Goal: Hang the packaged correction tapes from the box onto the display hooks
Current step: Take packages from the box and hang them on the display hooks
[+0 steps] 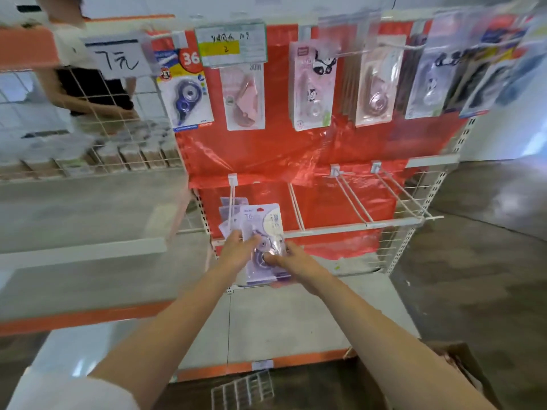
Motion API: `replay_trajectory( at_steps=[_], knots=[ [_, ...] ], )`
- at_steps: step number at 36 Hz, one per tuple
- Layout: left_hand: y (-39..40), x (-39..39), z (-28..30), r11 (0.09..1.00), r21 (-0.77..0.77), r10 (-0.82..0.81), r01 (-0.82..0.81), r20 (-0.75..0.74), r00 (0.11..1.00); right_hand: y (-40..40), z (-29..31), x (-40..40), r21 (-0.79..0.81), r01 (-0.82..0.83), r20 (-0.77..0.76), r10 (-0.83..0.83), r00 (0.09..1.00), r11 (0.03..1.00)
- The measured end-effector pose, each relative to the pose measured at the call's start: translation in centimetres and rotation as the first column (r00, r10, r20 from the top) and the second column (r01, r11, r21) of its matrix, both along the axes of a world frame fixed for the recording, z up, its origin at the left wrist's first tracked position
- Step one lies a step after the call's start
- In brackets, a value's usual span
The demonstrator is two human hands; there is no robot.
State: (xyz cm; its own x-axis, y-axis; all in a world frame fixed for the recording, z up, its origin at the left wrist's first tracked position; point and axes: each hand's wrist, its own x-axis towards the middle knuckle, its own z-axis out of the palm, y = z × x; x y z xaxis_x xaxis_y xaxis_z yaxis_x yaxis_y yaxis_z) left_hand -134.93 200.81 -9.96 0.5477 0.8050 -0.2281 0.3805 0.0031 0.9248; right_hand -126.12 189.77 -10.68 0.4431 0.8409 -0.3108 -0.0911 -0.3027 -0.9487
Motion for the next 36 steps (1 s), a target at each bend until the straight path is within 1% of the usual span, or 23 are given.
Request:
replay_trajectory(
  at_steps=[1,4,6,9,10,12,13,14,17,20,23,26,31,36],
  knots=[
    [-0.2,0.1,-0.2,0.999,0.039,-0.03,0.032,-0.049,0.998,-0.4,0.0,0.1,-0.005,0.011,0.001,-0.011,1.0,1.0],
    [-1.1,0.3,-0.4,0.973,0.114,-0.185,0.201,-0.141,0.973,-1.4,-0.5,0.7,-0.004,0.061,0.023,-0.061,0.998,0.998],
    [-1.3,0.0,-0.9,0.927,0.176,-0.273,0.33,-0.284,0.919,-1.6,-0.9,0.9,-0.011,0.085,0.022,-0.085,0.996,0.996],
    [-1.2,-1.1,-1.6,0.829,0.267,-0.354,0.492,-0.431,0.83,-1.4,-1.8,0.7,-0.081,0.108,-0.001,-0.108,0.994,0.991],
    [-1.0,-1.6,-2.0,0.785,0.3,-0.359,0.541,-0.492,0.793,-1.2,-2.3,0.6,-0.124,0.108,-0.005,-0.109,0.994,0.986],
    [-0.4,-2.8,-2.5,0.724,0.321,-0.316,0.61,-0.632,0.708,-0.6,-3.4,0.2,-0.185,0.103,-0.002,-0.105,0.994,0.977],
    [-0.2,-3.3,-2.5,0.71,0.313,-0.283,0.631,-0.693,0.663,-0.2,-4.0,0.0,-0.198,0.098,0.006,-0.098,0.995,0.975],
    [0.2,-3.9,-2.7,0.691,0.32,-0.26,0.648,-0.727,0.636,0.1,-4.4,-0.3,-0.209,0.089,0.013,-0.088,0.996,0.974],
    [1.0,-5.5,-2.7,0.672,0.291,-0.264,0.681,-0.765,0.587,1.0,-5.0,-1.3,-0.213,0.022,0.049,-0.012,0.999,0.977],
    [1.8,-6.8,-2.9,0.663,0.29,-0.255,0.69,-0.779,0.573,1.9,-5.2,-2.0,-0.216,-0.062,0.07,0.078,0.995,0.974],
    [2.1,-7.8,-2.7,0.665,0.3,-0.226,0.684,-0.792,0.567,3.0,-5.3,-2.3,-0.229,-0.094,0.077,0.114,0.991,0.969],
    [2.3,-8.1,-2.7,0.672,0.313,-0.196,0.671,-0.799,0.569,4.0,-5.5,-2.3,-0.246,-0.099,0.093,0.125,0.988,0.964],
    [2.4,-7.9,-2.7,0.663,0.36,-0.182,0.656,-0.772,0.609,5.2,-6.1,-1.8,-0.286,-0.085,0.139,0.13,0.982,0.954],
    [2.8,-7.4,-2.8,0.674,0.368,-0.177,0.641,-0.762,0.623,6.8,-6.9,-0.4,-0.332,-0.05,0.257,0.141,0.956,0.942]
  ],
)
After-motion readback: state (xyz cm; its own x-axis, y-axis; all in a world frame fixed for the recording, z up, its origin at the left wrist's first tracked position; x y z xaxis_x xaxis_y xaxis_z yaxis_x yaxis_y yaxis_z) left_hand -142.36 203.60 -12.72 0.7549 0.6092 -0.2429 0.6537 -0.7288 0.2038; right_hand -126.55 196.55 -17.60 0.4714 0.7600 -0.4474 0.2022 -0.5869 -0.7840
